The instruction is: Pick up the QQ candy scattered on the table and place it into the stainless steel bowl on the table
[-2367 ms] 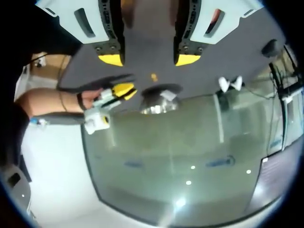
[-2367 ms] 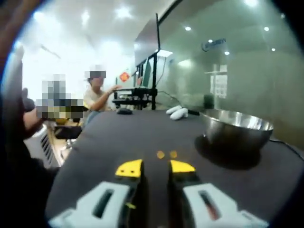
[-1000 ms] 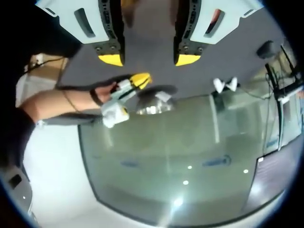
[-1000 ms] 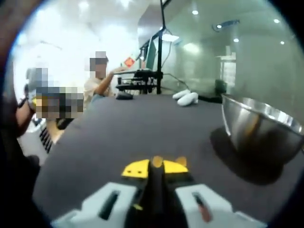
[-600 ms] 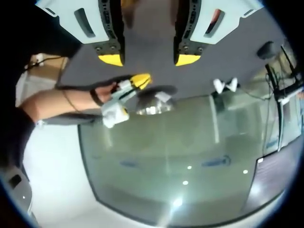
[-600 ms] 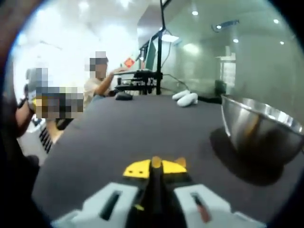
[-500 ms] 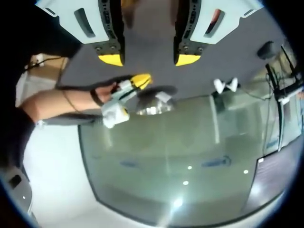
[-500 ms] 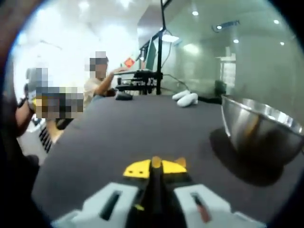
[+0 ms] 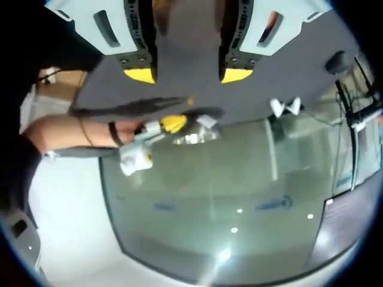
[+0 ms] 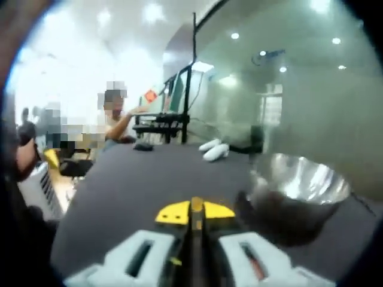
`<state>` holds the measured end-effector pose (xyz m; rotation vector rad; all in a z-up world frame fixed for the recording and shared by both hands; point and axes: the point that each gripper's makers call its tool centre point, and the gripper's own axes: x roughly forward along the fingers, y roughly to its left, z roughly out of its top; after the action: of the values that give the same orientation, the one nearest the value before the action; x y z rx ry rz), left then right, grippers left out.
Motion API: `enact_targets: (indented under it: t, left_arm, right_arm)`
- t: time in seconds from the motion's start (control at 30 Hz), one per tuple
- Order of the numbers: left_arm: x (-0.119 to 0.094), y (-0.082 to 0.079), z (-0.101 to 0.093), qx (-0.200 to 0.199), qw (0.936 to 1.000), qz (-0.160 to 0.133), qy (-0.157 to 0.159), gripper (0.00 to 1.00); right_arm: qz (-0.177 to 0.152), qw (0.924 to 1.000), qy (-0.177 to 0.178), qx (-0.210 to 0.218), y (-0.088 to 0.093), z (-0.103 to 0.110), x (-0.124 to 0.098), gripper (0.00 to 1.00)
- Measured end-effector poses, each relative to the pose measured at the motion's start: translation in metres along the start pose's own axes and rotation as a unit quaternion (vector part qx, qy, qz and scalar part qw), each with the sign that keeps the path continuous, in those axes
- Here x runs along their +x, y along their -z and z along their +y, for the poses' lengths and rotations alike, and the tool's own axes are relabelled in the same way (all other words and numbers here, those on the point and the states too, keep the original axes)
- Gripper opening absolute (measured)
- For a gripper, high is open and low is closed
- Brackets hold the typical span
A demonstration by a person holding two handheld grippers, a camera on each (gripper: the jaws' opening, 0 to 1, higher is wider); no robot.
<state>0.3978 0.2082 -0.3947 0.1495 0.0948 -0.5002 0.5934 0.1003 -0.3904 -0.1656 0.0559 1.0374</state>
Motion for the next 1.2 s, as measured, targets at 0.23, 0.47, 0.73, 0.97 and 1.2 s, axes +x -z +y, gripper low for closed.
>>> enact_targets:
  t: [0.23,0.47,0.73,0.97,1.2]
  left_arm:
    - [0.003,-0.001,-0.004,-0.002,1.0,-0.005,0.007,0.42]
    - [-0.002,0.0,-0.003,-0.005,1.0,-0.006,0.003,0.42]
    - [-0.004,0.002,0.0,-0.007,1.0,-0.003,-0.004,0.42]
    - [-0.002,0.004,-0.005,-0.004,1.0,0.002,0.001,0.42]
    - [0.0,0.001,-0.008,0.0,1.0,0.001,0.005,0.42]
  right_arm:
    - [-0.033,0.9894,0.14,0.018,-0.032,-0.084,-0.014,0.08]
    - [-0.02,0.9812,0.186,0.049,-0.027,-0.129,-0.009,0.08]
    - [-0.014,0.9781,0.201,0.051,-0.024,-0.132,-0.007,0.09]
    - [-0.031,0.9825,0.177,0.048,-0.033,-0.128,-0.005,0.25]
    - [-0.039,0.982,0.172,0.067,-0.033,-0.127,-0.016,0.25]
